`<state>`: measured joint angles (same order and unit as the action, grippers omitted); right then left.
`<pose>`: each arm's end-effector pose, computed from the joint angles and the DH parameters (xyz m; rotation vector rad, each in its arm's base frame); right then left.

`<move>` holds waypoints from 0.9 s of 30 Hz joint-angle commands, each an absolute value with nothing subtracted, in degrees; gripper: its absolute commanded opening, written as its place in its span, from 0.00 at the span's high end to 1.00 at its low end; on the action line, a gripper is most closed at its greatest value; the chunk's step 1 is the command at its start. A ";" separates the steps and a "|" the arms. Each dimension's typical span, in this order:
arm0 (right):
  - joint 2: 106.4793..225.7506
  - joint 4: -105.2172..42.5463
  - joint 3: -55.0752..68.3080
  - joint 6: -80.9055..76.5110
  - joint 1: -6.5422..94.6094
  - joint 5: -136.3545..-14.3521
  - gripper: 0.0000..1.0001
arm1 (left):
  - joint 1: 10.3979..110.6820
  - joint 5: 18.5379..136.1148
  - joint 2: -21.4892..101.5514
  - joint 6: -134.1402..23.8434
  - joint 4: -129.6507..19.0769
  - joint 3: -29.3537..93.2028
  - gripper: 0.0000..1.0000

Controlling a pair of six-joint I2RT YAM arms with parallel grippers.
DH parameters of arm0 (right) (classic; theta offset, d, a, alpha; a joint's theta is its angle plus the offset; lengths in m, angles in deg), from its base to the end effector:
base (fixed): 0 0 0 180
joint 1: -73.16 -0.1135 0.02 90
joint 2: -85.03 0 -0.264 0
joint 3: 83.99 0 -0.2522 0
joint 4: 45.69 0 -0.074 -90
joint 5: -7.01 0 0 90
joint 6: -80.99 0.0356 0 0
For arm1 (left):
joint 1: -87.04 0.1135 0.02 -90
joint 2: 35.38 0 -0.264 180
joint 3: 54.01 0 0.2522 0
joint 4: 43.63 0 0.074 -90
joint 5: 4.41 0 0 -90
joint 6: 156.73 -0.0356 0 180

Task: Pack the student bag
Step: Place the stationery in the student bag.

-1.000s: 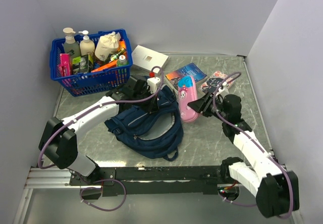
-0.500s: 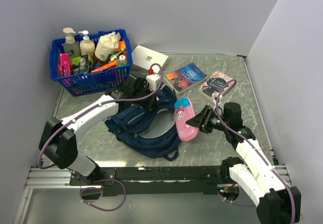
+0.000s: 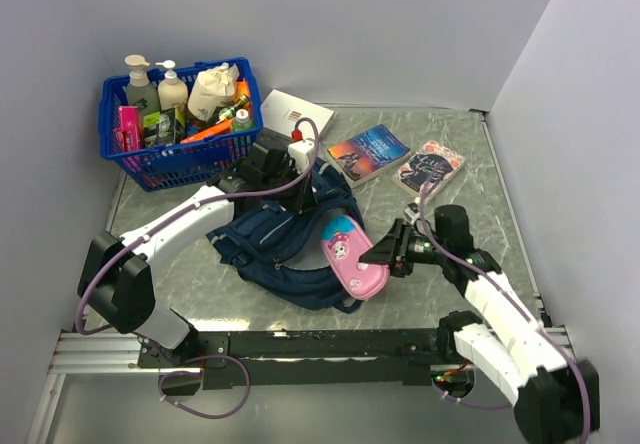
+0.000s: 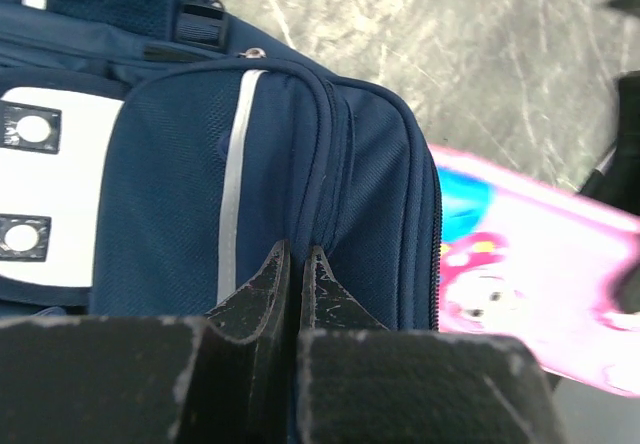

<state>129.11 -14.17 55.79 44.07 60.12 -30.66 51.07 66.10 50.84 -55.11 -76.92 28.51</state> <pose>0.1496 0.0636 0.2247 0.2408 2.3765 1.6055 0.2683 -0.2094 0.2959 0.6759 2.2011 -0.8221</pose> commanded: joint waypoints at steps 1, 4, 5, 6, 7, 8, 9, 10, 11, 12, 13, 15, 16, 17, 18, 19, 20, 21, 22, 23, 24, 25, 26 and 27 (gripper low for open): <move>138.34 -18.92 49.40 43.64 54.98 -32.89 0.81 | 52.59 62.74 49.09 -54.25 -73.21 31.47 0.99; 145.57 -19.18 44.57 42.15 50.41 -39.82 0.82 | 52.50 57.74 48.56 -54.42 -74.52 32.26 0.99; 147.24 -22.15 43.68 42.14 49.70 -41.49 0.81 | 52.50 55.29 48.47 -54.34 -75.14 32.70 0.99; 149.96 -24.61 43.14 42.40 48.65 -42.12 0.81 | 52.50 53.79 48.21 -54.25 -75.49 32.70 0.99; 151.12 -28.20 43.31 43.88 48.55 -42.47 0.80 | 52.50 52.90 48.21 -54.07 -75.58 32.79 0.99; 152.17 -35.90 43.66 44.51 48.38 -42.74 0.78 | 52.50 52.02 48.12 -53.90 -75.76 32.71 0.99; 154.18 -39.71 44.19 44.77 48.29 -43.96 0.77 | 52.59 50.19 47.95 -53.98 -75.93 32.53 0.99; 155.16 -42.62 44.37 45.39 48.29 -45.36 0.76 | 52.50 49.73 47.86 -53.98 -76.02 32.44 0.99; 156.13 -50.92 44.98 45.83 48.29 -46.25 0.74 | 52.50 49.38 47.86 -53.98 -76.11 32.18 0.99; 157.96 -54.22 46.20 46.09 47.94 -48.95 0.73 | 52.50 49.03 47.77 -53.90 -76.11 32.00 0.99; 159.20 -56.95 46.56 46.53 47.41 -50.37 0.72 | 52.59 48.68 47.68 -53.98 -76.20 31.83 0.99; 162.97 -63.28 46.57 46.19 46.53 -55.36 0.68 | 52.76 47.71 47.77 -53.64 -76.20 31.91 0.99; 164.12 -64.53 46.31 45.40 45.92 -57.40 0.66 | 52.76 47.53 47.86 -53.20 -76.03 31.83 0.99; 165.09 -66.37 46.30 45.04 44.09 -59.94 0.61 | 52.94 47.36 47.94 -53.11 -75.94 31.91 0.99; 166.84 -71.60 46.74 44.78 42.94 -62.32 0.56 | 52.85 47.27 48.12 -52.84 -75.67 32.00 0.99; 167.90 -73.05 46.48 44.08 41.88 -66.86 0.49 | 52.94 47.01 48.30 -52.49 -75.67 31.91 0.99; 168.87 -72.72 45.35 43.29 39.70 -67.43 0.37 | 52.94 46.92 48.38 -52.32 -75.58 32.00 0.99; 170.80 -70.36 41.16 42.06 39.07 -67.26 0.32 | 52.94 47.00 48.56 -52.31 -75.58 32.09 0.99; 171.34 -64.51 39.12 38.92 38.28 -67.44 0.29 | 53.02 47.18 48.56 -52.31 -75.50 32.09 0.99; 171.17 -62.36 38.05 37.41 37.14 -67.87 0.25 | 53.03 47.27 48.56 -52.40 -75.58 32.00 0.99; 170.56 -61.99 38.48 36.26 36.60 -68.66 0.23 | 53.20 47.35 48.56 -52.49 -75.50 31.91 0.99; 169.68 -61.55 39.26 34.95 36.42 -69.97 0.15 | 53.38 47.53 48.56 -52.49 -75.32 31.48 0.99; 167.67 -60.59 39.97 34.41 36.34 -70.86 0.09 | 53.46 47.53 48.47 -52.49 -75.23 31.30 0.99; 166.43 -59.28 40.93 33.97 36.42 -71.39 0.06 | 53.55 47.70 48.56 -52.40 -75.06 31.04 0.99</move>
<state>170.99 -55.07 43.55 40.40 38.48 -65.98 55.01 52.18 50.25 -54.56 -76.94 29.42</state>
